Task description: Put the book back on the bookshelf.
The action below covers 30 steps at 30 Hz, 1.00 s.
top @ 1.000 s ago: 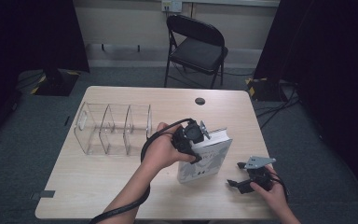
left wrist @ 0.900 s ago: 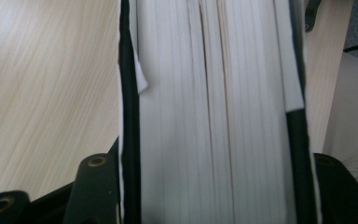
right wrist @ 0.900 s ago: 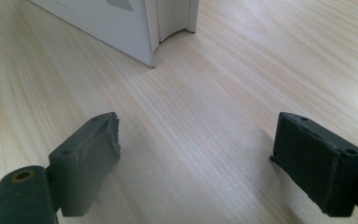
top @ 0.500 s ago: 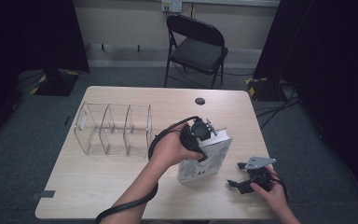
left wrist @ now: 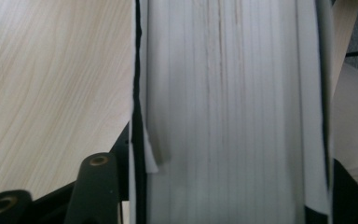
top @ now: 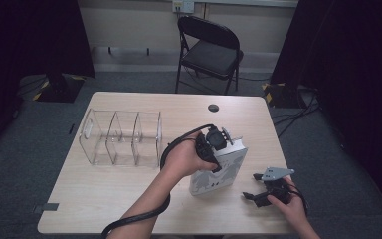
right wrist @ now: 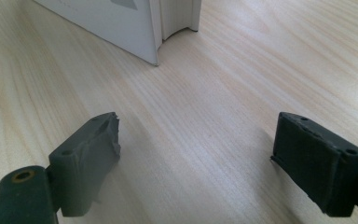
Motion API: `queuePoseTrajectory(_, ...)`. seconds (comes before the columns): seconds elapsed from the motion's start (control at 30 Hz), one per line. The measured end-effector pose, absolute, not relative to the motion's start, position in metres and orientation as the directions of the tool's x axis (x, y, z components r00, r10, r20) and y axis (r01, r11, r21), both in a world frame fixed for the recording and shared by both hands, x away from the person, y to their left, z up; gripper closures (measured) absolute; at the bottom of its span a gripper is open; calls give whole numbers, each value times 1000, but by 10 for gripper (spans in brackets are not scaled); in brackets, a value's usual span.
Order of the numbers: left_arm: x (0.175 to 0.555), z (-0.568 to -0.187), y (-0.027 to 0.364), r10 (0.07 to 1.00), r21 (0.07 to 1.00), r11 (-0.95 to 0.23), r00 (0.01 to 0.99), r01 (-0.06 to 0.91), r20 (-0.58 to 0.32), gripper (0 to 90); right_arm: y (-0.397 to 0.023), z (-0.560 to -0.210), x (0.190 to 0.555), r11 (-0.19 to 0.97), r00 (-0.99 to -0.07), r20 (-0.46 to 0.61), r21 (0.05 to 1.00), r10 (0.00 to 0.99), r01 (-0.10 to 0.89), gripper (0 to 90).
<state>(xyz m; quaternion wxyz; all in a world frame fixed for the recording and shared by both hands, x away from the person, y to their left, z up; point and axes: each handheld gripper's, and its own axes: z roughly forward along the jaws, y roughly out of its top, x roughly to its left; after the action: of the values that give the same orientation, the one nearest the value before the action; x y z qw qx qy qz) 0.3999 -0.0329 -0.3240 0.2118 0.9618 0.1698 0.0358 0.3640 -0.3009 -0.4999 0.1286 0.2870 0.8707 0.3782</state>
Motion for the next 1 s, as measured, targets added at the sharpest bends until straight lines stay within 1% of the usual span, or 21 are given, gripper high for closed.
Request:
queuePoseTrajectory(0.03, 398, -323, -33, 354, 415, -850, 935, 325, -9, 507, -301, -500, 364, 549, -802, -7, 732, 597, 403, 135)
queuePoseTrajectory(0.13, 395, -323, -35, 373, 413, -846, 928, 338, 3, 517, -301, -500, 364, 549, -803, -5, 732, 596, 404, 135)
queuePoseTrajectory(0.17, 394, -322, -36, 388, 406, -841, 922, 357, -6, 520, -301, -500, 364, 549, -802, -6, 732, 597, 403, 135)
queuePoseTrajectory(0.2, 393, -321, -36, 380, 396, -850, 925, 346, 9, 522, -301, -500, 364, 550, -803, -5, 732, 596, 403, 135)
queuePoseTrajectory(0.3, 392, -320, -37, 399, 387, -847, 917, 364, 9, 528, -301, -500, 364, 549, -804, -5, 733, 594, 402, 136)
queuePoseTrajectory(0.37, 391, -321, -35, 426, 394, -831, 905, 393, -3, 530, -301, -500, 364, 550, -804, -5, 732, 595, 402, 135)
queuePoseTrajectory(0.43, 392, -321, -33, 421, 393, -833, 907, 390, -9, 530, -301, -500, 364, 549, -805, -4, 733, 593, 401, 135)
queuePoseTrajectory(0.57, 393, -318, -32, 452, 376, -822, 892, 428, -28, 531, -301, -500, 364, 550, -806, -4, 733, 591, 400, 135)
queuePoseTrajectory(0.73, 390, -313, -30, 463, 345, -829, 886, 440, -18, 531, -301, -500, 364, 548, -808, -1, 735, 590, 399, 135)
queuePoseTrajectory(0.83, 390, -312, -25, 487, 351, -813, 873, 465, -31, 531, -301, -500, 364, 549, -809, -2, 735, 588, 398, 135)
queuePoseTrajectory(1.0, 387, -314, -17, 487, 346, -816, 873, 463, -19, 530, -301, -500, 364, 549, -810, 0, 735, 587, 398, 135)
